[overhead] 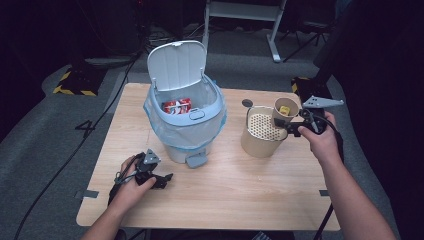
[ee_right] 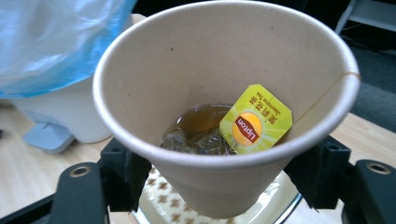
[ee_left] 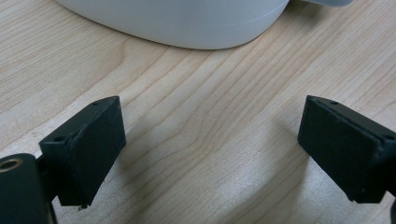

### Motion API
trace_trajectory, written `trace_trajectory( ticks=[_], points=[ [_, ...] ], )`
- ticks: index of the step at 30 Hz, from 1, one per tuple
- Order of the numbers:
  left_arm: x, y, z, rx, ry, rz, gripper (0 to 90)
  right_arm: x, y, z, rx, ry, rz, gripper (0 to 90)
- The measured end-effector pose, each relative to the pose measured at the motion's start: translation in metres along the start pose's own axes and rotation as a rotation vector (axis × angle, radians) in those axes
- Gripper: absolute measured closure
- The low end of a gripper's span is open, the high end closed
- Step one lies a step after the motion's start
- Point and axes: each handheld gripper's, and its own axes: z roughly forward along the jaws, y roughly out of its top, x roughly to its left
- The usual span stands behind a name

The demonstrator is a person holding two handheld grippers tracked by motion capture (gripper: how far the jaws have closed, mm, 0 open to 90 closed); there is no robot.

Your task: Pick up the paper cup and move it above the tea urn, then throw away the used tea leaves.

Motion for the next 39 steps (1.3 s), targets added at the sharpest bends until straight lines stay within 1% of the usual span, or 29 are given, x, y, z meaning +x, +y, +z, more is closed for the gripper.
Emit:
trace_trajectory(
  ticks=[1,4,5,7,9,12,16,17,18,19,21,22,24,25,26,27,28,29,31,32,34,36,37,38,39],
  points=[
    [0.000,0.000,0.000,0.000,0.000,-0.001,7.9,-0.005,0.002,0.005,0.000,-0.011,-0.004,29.9],
    [0.000,0.000,0.000,0.000,0.000,-0.001,7.9,-0.009,0.003,0.009,0.002,-0.016,-0.004,29.8],
    [0.000,0.000,0.000,0.000,0.000,-0.001,7.8,-0.013,0.004,0.013,0.008,-0.032,-0.005,29.8],
    [0.000,0.000,0.000,0.001,-0.003,-0.005,7.8,-0.014,0.004,0.015,0.010,-0.036,-0.004,29.8],
    [-0.001,0.000,0.000,-0.002,0.004,-0.006,7.8,-0.018,0.005,0.019,0.020,-0.058,-0.012,29.8],
    [-0.001,0.000,0.000,-0.003,0.006,-0.007,7.8,-0.020,0.006,0.022,0.030,-0.075,-0.022,29.9],
    [-0.001,0.000,0.000,0.003,0.005,-0.010,7.8,-0.023,0.005,0.023,0.029,-0.082,-0.024,30.0],
    [-0.001,0.000,0.000,0.000,0.005,-0.006,7.8,-0.024,0.006,0.022,0.030,-0.099,-0.038,30.0],
    [-0.001,0.000,0.000,0.000,0.005,-0.006,7.8,-0.024,0.006,0.022,0.030,-0.099,-0.038,30.0],
    [-0.001,0.000,0.000,0.003,0.005,-0.010,7.8,-0.024,0.006,0.022,0.032,-0.109,-0.049,30.0],
    [-0.001,0.000,0.000,0.004,0.004,-0.011,7.8,-0.023,0.008,0.020,0.040,-0.141,-0.090,30.1],
    [-0.001,0.000,0.000,0.004,0.005,-0.011,7.8,-0.023,0.009,0.019,0.046,-0.154,-0.118,30.2],
    [-0.001,0.000,0.000,0.003,0.005,-0.011,7.7,-0.023,0.010,0.017,0.060,-0.164,-0.153,30.3],
    [-0.001,0.000,0.000,0.004,0.005,-0.011,7.7,-0.024,0.011,0.016,0.072,-0.179,-0.184,30.4],
    [-0.001,0.000,0.000,0.003,0.004,-0.011,7.8,-0.023,0.012,0.015,0.078,-0.189,-0.200,30.5],
    [-0.001,0.000,0.000,0.003,0.004,-0.011,7.7,-0.023,0.014,0.014,0.088,-0.215,-0.246,30.5],
    [-0.001,0.000,0.000,0.003,0.005,-0.012,7.7,-0.023,0.014,0.014,0.088,-0.215,-0.246,30.5],
    [-0.001,0.000,0.000,0.002,0.005,-0.010,7.7,-0.023,0.014,0.014,0.090,-0.223,-0.264,30.5],
    [-0.001,0.000,0.000,0.002,0.006,-0.010,7.6,-0.021,0.017,0.012,0.099,-0.254,-0.332,30.6],
    [-0.001,0.000,0.000,0.002,0.006,-0.010,7.6,-0.021,0.017,0.012,0.099,-0.254,-0.332,30.6],
    [-0.001,0.000,0.000,0.002,0.006,-0.010,7.6,-0.021,0.018,0.012,0.107,-0.272,-0.363,30.6],
    [-0.001,0.000,0.000,0.004,0.005,-0.012,7.6,-0.021,0.018,0.012,0.116,-0.296,-0.403,30.7],
    [-0.001,0.000,0.000,0.004,0.005,-0.011,7.6,-0.020,0.019,0.012,0.124,-0.318,-0.449,30.7],
    [-0.001,0.000,0.000,0.002,0.006,-0.010,7.6,-0.020,0.019,0.012,0.124,-0.318,-0.449,30.7],
    [-0.001,0.000,0.000,0.002,0.006,-0.012,7.6,-0.019,0.019,0.012,0.131,-0.327,-0.474,30.7]
  ],
)
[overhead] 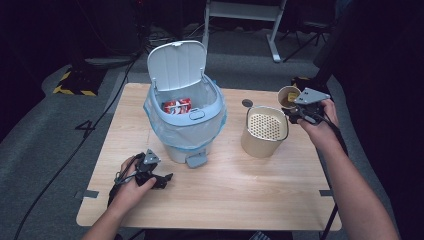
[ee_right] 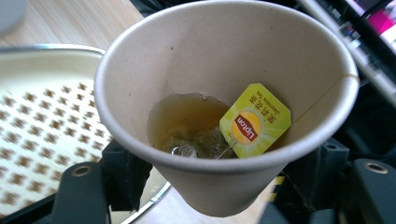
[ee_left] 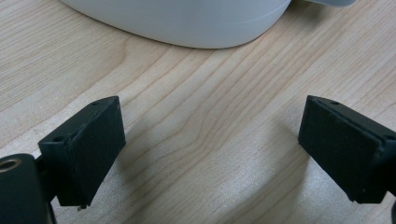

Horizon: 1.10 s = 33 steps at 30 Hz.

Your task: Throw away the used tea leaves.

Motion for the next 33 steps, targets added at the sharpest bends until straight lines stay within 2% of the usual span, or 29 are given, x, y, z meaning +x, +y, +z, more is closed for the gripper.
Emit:
trace_trajectory(
  ticks=[3,6,8,9,10,11,12,13,14,15,18,22,23,24,27,29,30,32,33],
  points=[
    [0.000,0.000,0.000,0.000,0.004,0.001,7.6,0.004,0.003,0.000,0.036,-0.064,-0.130,30.8],
    [0.000,0.000,0.000,-0.001,0.005,0.000,7.6,0.008,0.005,-0.001,0.069,-0.119,-0.225,31.1],
    [0.000,0.000,0.000,-0.001,0.005,0.000,7.5,0.011,0.007,-0.001,0.097,-0.170,-0.299,31.3],
    [0.000,0.000,0.000,-0.001,0.005,0.000,7.5,0.015,0.009,-0.001,0.122,-0.214,-0.359,31.4],
    [0.000,0.000,0.000,-0.001,0.004,0.000,7.5,0.015,0.009,-0.001,0.122,-0.214,-0.359,31.4],
    [0.000,0.000,0.000,-0.003,0.007,0.000,7.5,0.018,0.010,0.000,0.159,-0.267,-0.464,31.5],
    [0.000,0.000,0.000,-0.003,0.007,0.000,7.5,0.018,0.010,0.000,0.159,-0.267,-0.464,31.5],
    [0.000,0.000,0.000,-0.001,0.004,-0.001,7.5,0.020,0.011,0.001,0.175,-0.287,-0.491,31.6],
    [0.000,0.000,0.000,-0.003,0.006,-0.001,7.5,0.023,0.012,0.002,0.201,-0.320,-0.558,31.6],
    [0.000,0.000,0.000,-0.003,0.007,0.000,7.5,0.026,0.012,0.003,0.221,-0.342,-0.598,31.7],
    [0.000,0.000,0.000,-0.003,0.006,-0.001,7.5,0.036,0.015,0.007,0.286,-0.419,-0.784,31.8],
    [0.000,0.000,0.000,-0.003,0.008,0.000,7.5,0.047,0.020,0.009,0.314,-0.509,-0.998,32.0],
    [0.000,0.000,0.000,-0.003,0.008,0.001,7.5,0.052,0.022,0.010,0.336,-0.556,-1.092,32.1],
    [0.000,0.000,0.000,-0.003,0.008,0.001,7.5,0.052,0.022,0.010,0.336,-0.556,-1.092,32.1],
    [0.000,0.000,0.000,-0.003,0.008,0.000,7.5,0.061,0.025,0.011,0.358,-0.632,-1.246,32.1],
    [0.000,0.000,0.000,-0.003,0.008,0.000,7.5,0.065,0.026,0.010,0.358,-0.668,-1.298,32.0],
    [0.000,0.000,0.000,-0.003,0.008,0.001,7.5,0.067,0.029,0.009,0.363,-0.705,-1.368,31.9],
    [0.000,0.000,0.000,-0.003,0.007,-0.001,7.5,0.068,0.030,0.009,0.364,-0.717,-1.382,31.9],
    [0.000,0.000,0.000,-0.003,0.007,-0.001,7.5,0.068,0.031,0.008,0.367,-0.731,-1.420,31.9]
  ],
)
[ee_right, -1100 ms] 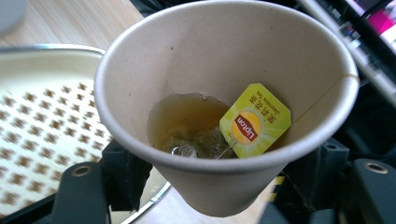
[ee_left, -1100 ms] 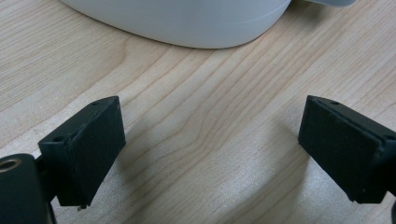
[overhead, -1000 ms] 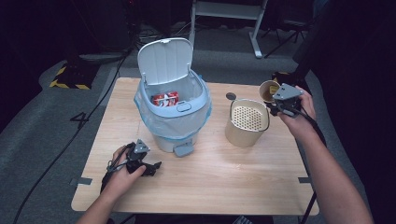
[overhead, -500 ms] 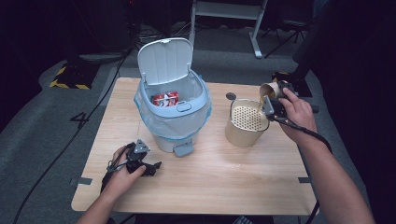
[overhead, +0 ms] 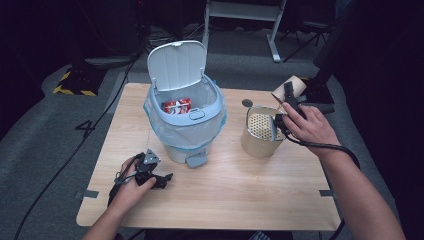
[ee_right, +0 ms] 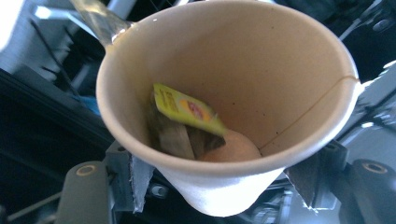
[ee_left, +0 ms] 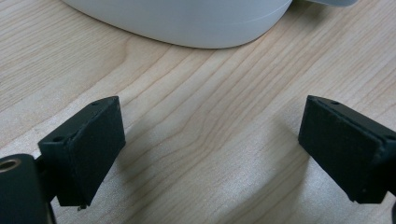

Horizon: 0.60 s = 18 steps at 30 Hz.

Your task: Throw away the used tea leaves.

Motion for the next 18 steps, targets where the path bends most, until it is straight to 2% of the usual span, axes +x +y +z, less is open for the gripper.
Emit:
trace_trajectory(
  ticks=[5,10,12,14,15,16,17,18],
  points=[
    [0.000,0.000,0.000,0.000,0.001,0.001,7.5,-0.008,-0.002,-0.002,0.008,-0.035,-0.044,31.9],
    [0.000,0.000,0.000,0.000,0.001,0.002,7.5,-0.015,-0.006,-0.002,0.020,-0.046,-0.050,31.9],
    [0.000,0.000,0.000,0.000,0.001,0.001,7.5,-0.017,-0.008,-0.001,0.022,-0.038,-0.035,31.9],
    [0.000,0.000,0.000,0.000,0.001,0.001,7.5,-0.018,-0.010,-0.001,0.015,-0.024,0.004,31.8],
    [0.000,0.000,0.000,0.000,0.001,0.001,7.5,-0.018,-0.011,0.000,0.010,-0.005,0.046,31.7],
    [0.000,0.000,0.000,0.000,0.001,0.002,7.5,-0.019,-0.014,0.001,-0.005,0.031,0.137,31.5],
    [0.000,0.000,0.000,0.000,0.000,0.000,7.5,-0.019,-0.014,0.001,-0.005,0.031,0.137,31.5],
    [0.000,0.000,0.000,0.000,0.000,0.000,7.5,-0.020,-0.015,0.001,-0.012,0.047,0.173,31.4]
  ],
)
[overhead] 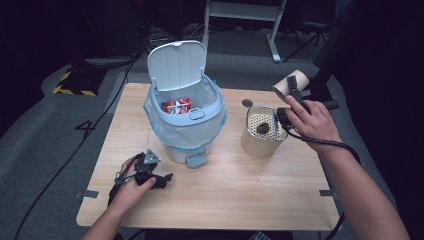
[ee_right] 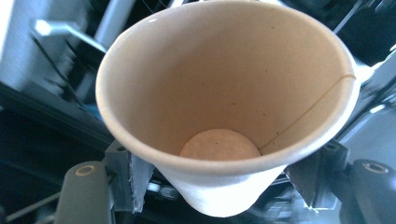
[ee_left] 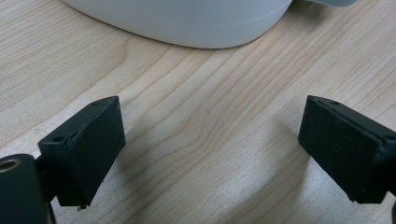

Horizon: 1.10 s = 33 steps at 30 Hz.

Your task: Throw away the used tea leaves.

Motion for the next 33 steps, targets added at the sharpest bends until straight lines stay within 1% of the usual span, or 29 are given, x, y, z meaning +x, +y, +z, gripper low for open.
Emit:
trace_trajectory(
  ticks=[1,2,3,4,5,6,7,8,9,10,12,14,15,16,17,18,20,21,23,24,25,27,28,31,32,33],
  points=[
    [0.000,0.000,0.000,0.000,0.000,0.000,7.5,-0.001,-0.002,0.001,-0.011,0.028,0.065,31.2],
    [0.000,0.000,0.000,0.000,-0.001,-0.001,7.5,-0.003,-0.008,0.003,-0.037,0.101,0.233,30.9],
    [0.000,0.000,0.000,0.002,-0.002,-0.001,7.5,-0.003,-0.008,0.003,-0.037,0.101,0.233,30.9],
    [0.000,0.000,0.000,0.003,-0.001,0.000,7.5,-0.004,-0.011,0.003,-0.047,0.123,0.290,30.7],
    [0.000,0.000,0.000,0.001,-0.003,-0.002,7.4,-0.006,-0.014,0.005,-0.060,0.154,0.356,30.6],
    [0.000,0.000,0.000,0.004,-0.008,-0.003,7.3,-0.007,-0.019,0.006,-0.067,0.200,0.445,30.5],
    [0.001,0.000,0.000,0.003,-0.002,0.004,7.1,-0.009,-0.023,0.007,-0.078,0.229,0.510,30.4],
    [0.001,0.000,0.000,0.003,-0.001,0.004,7.0,-0.010,-0.028,0.008,-0.094,0.257,0.589,30.3],
    [0.001,0.000,0.000,0.000,0.001,0.004,7.0,-0.010,-0.032,0.009,-0.108,0.288,0.656,30.3],
    [0.000,0.000,0.000,0.001,-0.004,0.001,7.0,-0.011,-0.038,0.011,-0.136,0.332,0.756,30.3],
    [0.000,0.000,0.000,0.001,-0.003,0.002,7.0,-0.011,-0.046,0.013,-0.166,0.414,0.922,30.2],
    [0.000,0.000,0.000,0.003,-0.005,-0.001,7.0,-0.009,-0.051,0.015,-0.201,0.482,1.060,30.2],
    [0.000,0.000,0.000,0.002,0.002,0.004,7.0,-0.007,-0.054,0.016,-0.220,0.533,1.140,30.0],
    [0.000,0.000,0.000,0.002,-0.005,-0.001,7.0,-0.006,-0.055,0.017,-0.232,0.569,1.190,29.9],
    [0.000,0.000,0.000,0.002,-0.003,0.000,7.0,-0.004,-0.057,0.018,-0.248,0.613,1.255,29.9],
    [0.000,0.000,0.000,0.003,-0.005,-0.002,7.0,-0.002,-0.058,0.019,-0.262,0.652,1.308,29.9],
    [0.000,0.000,0.000,0.002,-0.005,-0.002,7.0,0.004,-0.060,0.021,-0.290,0.735,1.397,29.9],
    [0.000,0.000,0.000,0.003,-0.005,-0.001,7.0,0.006,-0.061,0.022,-0.306,0.763,1.431,29.9],
    [0.000,0.000,0.000,0.003,-0.005,-0.001,7.0,0.011,-0.063,0.023,-0.350,0.824,1.520,29.9],
    [0.000,0.000,0.000,0.003,-0.005,-0.001,7.0,0.013,-0.064,0.023,-0.364,0.841,1.544,29.9],
    [0.000,0.000,0.000,0.003,-0.005,-0.002,7.0,0.015,-0.065,0.024,-0.388,0.870,1.588,29.9],
    [0.000,0.000,0.000,0.003,-0.005,-0.001,7.0,0.016,-0.067,0.024,-0.408,0.916,1.628,29.8],
    [0.000,0.000,0.000,0.002,-0.004,-0.001,7.0,0.017,-0.068,0.024,-0.418,0.952,1.653,29.8],
    [0.000,0.000,0.000,0.003,-0.005,-0.002,7.0,0.019,-0.071,0.024,-0.441,0.999,1.683,29.9],
    [0.000,0.000,0.000,0.003,-0.006,-0.003,7.0,0.019,-0.072,0.024,-0.453,1.007,1.692,29.9],
    [0.000,0.000,0.000,0.003,-0.005,-0.001,7.0,0.020,-0.074,0.024,-0.488,1.020,1.693,29.9]
  ],
)
